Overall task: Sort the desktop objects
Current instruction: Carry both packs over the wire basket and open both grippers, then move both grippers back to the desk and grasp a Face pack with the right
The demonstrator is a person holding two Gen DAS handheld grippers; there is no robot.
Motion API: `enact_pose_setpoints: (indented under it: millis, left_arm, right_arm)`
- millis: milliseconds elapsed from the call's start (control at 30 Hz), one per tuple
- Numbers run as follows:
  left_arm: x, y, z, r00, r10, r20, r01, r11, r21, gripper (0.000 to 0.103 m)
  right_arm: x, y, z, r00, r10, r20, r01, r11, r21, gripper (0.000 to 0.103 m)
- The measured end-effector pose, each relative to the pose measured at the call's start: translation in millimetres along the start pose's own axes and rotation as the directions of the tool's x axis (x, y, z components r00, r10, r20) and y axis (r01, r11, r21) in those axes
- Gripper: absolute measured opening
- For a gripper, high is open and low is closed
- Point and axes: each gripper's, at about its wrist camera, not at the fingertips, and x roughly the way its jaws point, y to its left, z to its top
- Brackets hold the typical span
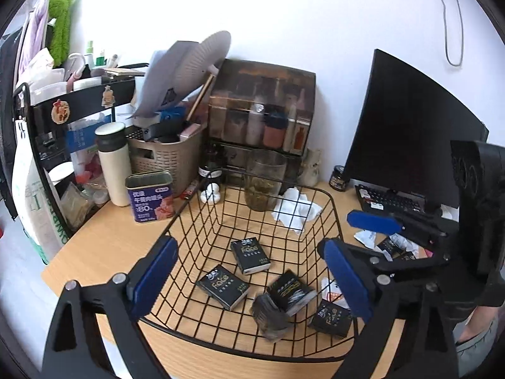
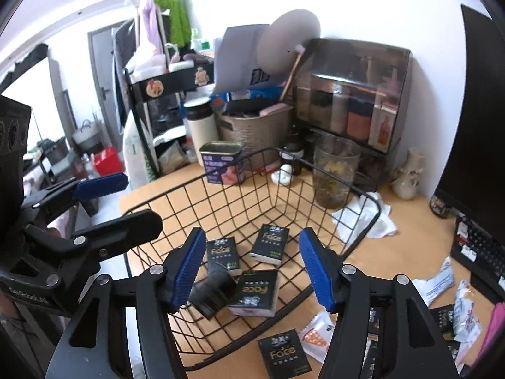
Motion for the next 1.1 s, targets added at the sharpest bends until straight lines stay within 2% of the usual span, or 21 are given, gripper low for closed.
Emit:
enact_pose_setpoints:
  millis: [200, 333, 500, 600, 700, 833, 967, 1033, 1100]
  left_arm:
    - [3.7, -11.1, 1.2, 1.0, -0.012, -0.012, 0.012, 1.0, 0.024, 0.094]
    - [5.2, -26.9, 2.3, 0.999, -0.051, -0.017, 0.051, 0.998, 0.041, 0.094]
    - [12.4, -65.7, 0.4, 0.993, -0.11, -0.038, 0.114, 0.988, 0.107, 0.094]
    - [22.5, -97.4, -5.6, 0.984, -0.162, -0.08, 0.173, 0.973, 0.156, 0.094]
    - [36.2, -136.2, -14.6, 0.967, -0.217, -0.137, 0.241, 0.949, 0.201, 0.094]
    - [64.1, -187.3, -34.8, 0.935, -0.26, -0.241, 0.319, 0.913, 0.253, 0.094]
    - [101.0, -221.4, -60.7, 0.904, -0.243, -0.352, 0.349, 0.895, 0.279, 0.094]
    - [123.1, -229.8, -72.1, 0.891, -0.217, -0.398, 0.344, 0.896, 0.281, 0.093]
    - [137.8, -234.9, -77.7, 0.886, -0.2, -0.419, 0.335, 0.9, 0.28, 0.093]
  right_arm:
    - [-7.6, -9.4, -3.0, 1.0, -0.009, 0.001, 0.009, 1.0, 0.012, 0.061]
    - [-20.0, -23.6, -9.9, 0.999, -0.041, 0.002, 0.041, 0.999, 0.027, 0.061]
    - [-48.1, -62.9, -29.5, 0.992, -0.122, -0.01, 0.123, 0.989, 0.083, 0.061]
    - [-68.3, -92.7, -47.0, 0.982, -0.189, -0.023, 0.191, 0.973, 0.131, 0.061]
    - [-85.5, -123.0, -66.1, 0.967, -0.248, -0.05, 0.253, 0.95, 0.181, 0.061]
    - [-107.0, -157.9, -93.5, 0.947, -0.309, -0.09, 0.321, 0.918, 0.233, 0.061]
    - [-124.1, -189.9, -121.2, 0.923, -0.363, -0.127, 0.384, 0.881, 0.275, 0.061]
    - [-130.0, -206.2, -134.9, 0.906, -0.394, -0.155, 0.423, 0.857, 0.295, 0.061]
    - [-133.7, -222.6, -150.0, 0.888, -0.419, -0.189, 0.459, 0.831, 0.313, 0.061]
